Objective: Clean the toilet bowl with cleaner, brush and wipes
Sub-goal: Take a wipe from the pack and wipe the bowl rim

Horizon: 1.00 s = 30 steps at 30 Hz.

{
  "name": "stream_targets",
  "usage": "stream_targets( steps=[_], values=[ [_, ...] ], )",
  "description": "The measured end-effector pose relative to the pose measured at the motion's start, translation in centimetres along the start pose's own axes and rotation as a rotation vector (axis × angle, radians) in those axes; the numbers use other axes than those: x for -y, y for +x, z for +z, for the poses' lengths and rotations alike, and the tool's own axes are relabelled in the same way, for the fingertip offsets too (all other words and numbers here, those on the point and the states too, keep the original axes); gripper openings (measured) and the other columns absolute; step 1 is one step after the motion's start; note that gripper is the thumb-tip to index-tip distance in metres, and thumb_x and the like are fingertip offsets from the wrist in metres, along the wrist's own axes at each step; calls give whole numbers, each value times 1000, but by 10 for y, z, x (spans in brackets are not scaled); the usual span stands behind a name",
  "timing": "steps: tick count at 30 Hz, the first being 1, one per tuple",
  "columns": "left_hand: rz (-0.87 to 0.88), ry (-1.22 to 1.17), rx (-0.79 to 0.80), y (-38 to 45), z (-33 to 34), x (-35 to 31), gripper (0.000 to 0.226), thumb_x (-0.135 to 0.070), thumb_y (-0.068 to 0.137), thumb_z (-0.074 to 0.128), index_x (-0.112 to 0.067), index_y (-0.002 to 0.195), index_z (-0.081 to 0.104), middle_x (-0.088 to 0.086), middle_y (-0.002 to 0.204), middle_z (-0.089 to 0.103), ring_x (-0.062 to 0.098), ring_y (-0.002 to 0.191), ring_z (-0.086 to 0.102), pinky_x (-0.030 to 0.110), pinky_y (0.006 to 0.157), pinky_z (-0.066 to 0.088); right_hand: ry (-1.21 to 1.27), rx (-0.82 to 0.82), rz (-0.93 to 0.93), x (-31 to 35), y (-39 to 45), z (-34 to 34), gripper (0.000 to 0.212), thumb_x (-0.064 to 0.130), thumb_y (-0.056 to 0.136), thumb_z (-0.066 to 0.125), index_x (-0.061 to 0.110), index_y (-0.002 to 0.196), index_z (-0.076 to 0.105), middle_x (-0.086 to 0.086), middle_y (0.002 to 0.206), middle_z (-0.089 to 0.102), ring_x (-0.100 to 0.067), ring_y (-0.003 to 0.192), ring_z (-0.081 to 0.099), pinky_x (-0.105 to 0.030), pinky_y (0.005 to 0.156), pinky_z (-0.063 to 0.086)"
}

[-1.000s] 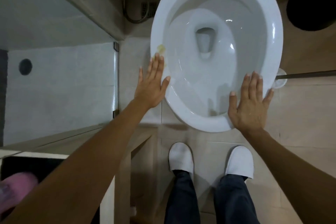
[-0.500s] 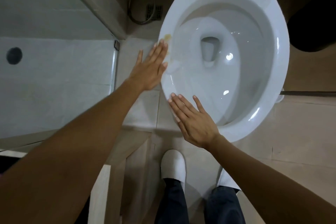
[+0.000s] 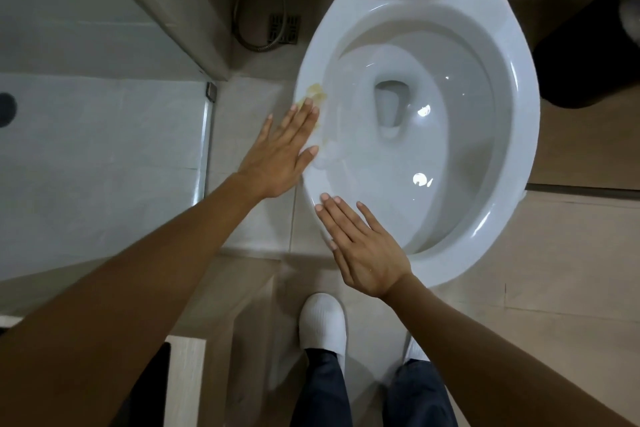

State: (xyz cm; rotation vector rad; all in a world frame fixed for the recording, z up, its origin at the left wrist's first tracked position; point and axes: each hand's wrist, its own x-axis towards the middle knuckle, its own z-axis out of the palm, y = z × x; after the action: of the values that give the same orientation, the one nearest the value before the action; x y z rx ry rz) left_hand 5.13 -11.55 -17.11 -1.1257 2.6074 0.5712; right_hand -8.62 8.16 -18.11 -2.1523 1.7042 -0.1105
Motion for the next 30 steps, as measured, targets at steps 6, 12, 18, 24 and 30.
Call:
stream_targets(
  steps=[6, 12, 18, 24, 30],
  values=[
    [-17, 6, -21, 59, -25, 6, 60, -41, 102, 16, -18, 150, -13, -1, 158, -17, 14, 145, -14, 46, 117, -5, -8, -8, -3, 0, -1, -1, 60, 28, 97, 31, 12, 153, 15, -5, 160, 8, -16, 148, 7, -41, 119, 13],
    [-69, -91, -38, 34, -13, -5, 61, -39, 102, 19, -18, 149, -15, -3, 157, -21, 14, 144, -16, 41, 115, -8, 9, 6, 18, 1, 0, -1, 60, 28, 97, 32, 14, 153, 16, -3, 160, 8, -15, 148, 7, -41, 119, 14],
    [-45, -63, -24, 19, -5, -1, 62, -42, 102, 18, -19, 150, -14, -2, 157, -19, 13, 144, -16, 39, 116, -9, 14, 23, 22, 2, -1, -3, 58, 29, 97, 27, 13, 153, 18, -4, 160, 11, -16, 148, 9, -41, 118, 17],
    [-28, -21, -46, 71, -26, 5, 61, -38, 103, 19, -16, 150, -12, 1, 158, -16, 18, 145, -13, 42, 117, -5, 15, 24, 24, 1, -1, -1, 58, 30, 98, 26, 13, 153, 16, -4, 161, 9, -16, 148, 8, -41, 118, 16],
    [-25, 55, -34, 114, -47, 6, 60, -37, 103, 16, -13, 150, -13, 1, 158, -17, 18, 145, -13, 45, 118, -4, 20, 6, 28, 1, -1, 0, 59, 29, 97, 28, 14, 153, 17, -4, 161, 10, -16, 148, 10, -41, 117, 17]
  ],
)
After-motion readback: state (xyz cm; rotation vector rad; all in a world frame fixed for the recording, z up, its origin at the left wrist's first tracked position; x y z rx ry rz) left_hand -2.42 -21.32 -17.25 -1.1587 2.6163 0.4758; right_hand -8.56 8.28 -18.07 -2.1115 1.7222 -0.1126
